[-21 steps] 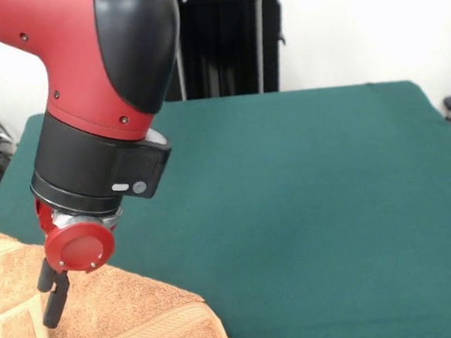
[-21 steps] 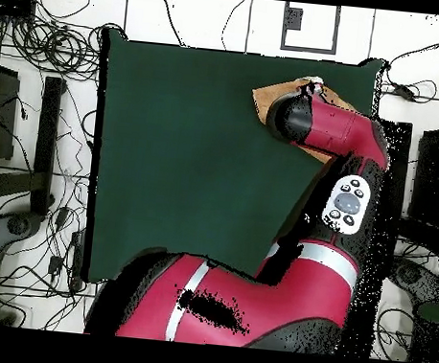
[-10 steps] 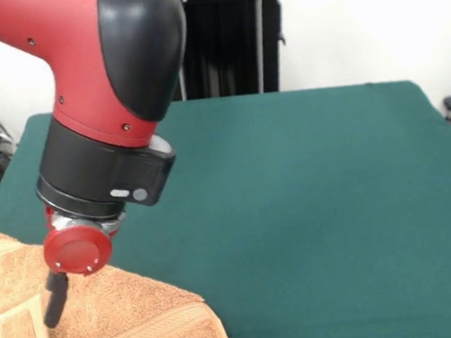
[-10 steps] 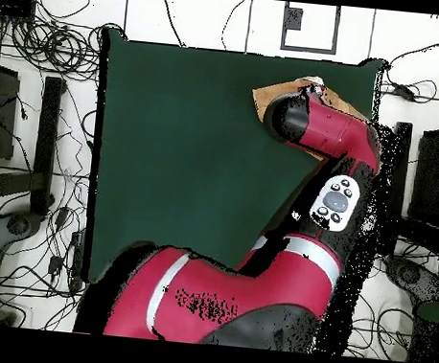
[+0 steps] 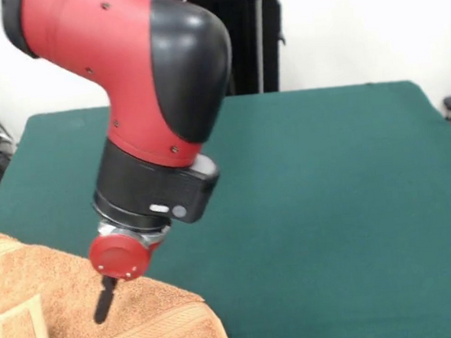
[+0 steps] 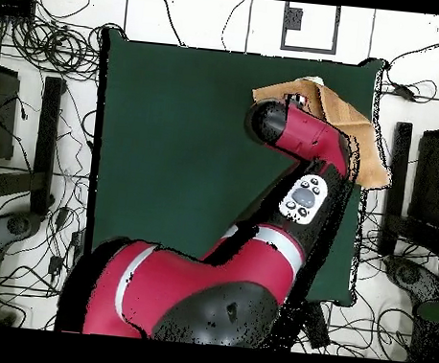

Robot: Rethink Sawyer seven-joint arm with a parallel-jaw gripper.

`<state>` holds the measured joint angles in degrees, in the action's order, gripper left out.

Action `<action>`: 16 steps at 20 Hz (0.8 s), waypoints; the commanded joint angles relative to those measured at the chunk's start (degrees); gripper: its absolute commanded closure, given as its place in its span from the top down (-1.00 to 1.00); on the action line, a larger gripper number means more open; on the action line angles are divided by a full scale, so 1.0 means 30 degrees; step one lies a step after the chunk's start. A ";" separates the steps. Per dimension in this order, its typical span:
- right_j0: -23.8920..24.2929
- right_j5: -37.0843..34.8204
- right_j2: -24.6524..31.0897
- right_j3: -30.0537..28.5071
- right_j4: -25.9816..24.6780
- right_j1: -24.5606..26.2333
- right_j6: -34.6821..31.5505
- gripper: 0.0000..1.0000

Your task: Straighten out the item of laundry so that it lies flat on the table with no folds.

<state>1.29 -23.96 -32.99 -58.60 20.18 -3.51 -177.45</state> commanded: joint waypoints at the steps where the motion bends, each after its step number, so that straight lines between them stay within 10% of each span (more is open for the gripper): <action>1: -0.1484 0.0429 -0.0113 -0.3702 0.1748 0.1312 -0.6296 1.00; 16: -0.2540 -0.0181 -0.1802 -0.6750 0.4181 -0.0053 -0.6196 1.00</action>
<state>-5.12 -21.47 -39.06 -68.60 29.41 -0.73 -181.36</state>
